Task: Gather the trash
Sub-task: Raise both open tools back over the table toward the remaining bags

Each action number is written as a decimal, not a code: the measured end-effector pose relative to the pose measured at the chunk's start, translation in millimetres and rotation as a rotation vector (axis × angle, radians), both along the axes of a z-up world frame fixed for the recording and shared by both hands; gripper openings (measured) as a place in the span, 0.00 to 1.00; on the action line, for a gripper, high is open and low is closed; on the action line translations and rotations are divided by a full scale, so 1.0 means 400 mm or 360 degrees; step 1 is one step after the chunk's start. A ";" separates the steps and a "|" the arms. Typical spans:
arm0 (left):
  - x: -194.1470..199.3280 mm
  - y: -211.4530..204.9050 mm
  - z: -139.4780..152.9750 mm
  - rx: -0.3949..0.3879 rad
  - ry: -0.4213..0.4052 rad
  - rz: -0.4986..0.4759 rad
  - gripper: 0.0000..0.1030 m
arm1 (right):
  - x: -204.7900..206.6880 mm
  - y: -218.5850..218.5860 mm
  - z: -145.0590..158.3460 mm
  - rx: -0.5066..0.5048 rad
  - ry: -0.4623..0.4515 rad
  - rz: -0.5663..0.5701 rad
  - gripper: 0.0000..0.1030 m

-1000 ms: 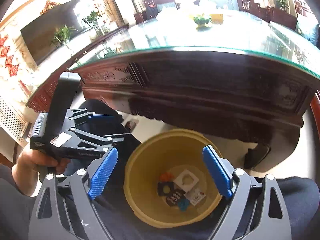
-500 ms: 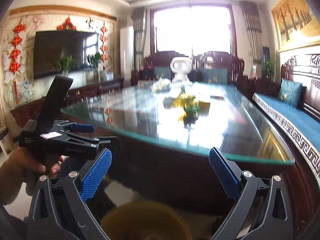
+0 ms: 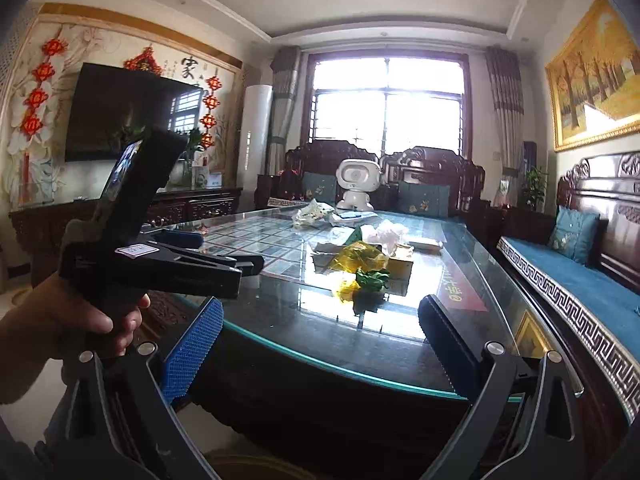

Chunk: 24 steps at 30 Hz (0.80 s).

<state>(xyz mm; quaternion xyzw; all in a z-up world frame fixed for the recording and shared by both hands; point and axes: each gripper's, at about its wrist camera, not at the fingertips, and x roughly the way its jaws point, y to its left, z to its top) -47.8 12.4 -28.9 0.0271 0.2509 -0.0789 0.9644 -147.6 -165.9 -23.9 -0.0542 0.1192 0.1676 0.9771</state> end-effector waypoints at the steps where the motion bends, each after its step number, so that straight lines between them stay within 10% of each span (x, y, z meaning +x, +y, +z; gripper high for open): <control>1: 0.029 0.006 0.004 0.0000 0.0017 0.0021 0.96 | 0.020 -0.008 0.002 0.0020 0.0036 0.0002 0.92; 13: 0.265 0.051 0.008 -0.0066 0.0208 0.0163 0.96 | 0.208 -0.079 0.017 0.0272 0.0402 -0.0051 0.92; 24: 0.347 0.069 0.016 -0.0045 0.0235 0.0140 0.96 | 0.436 0.003 0.038 0.0100 0.0594 -0.0028 0.92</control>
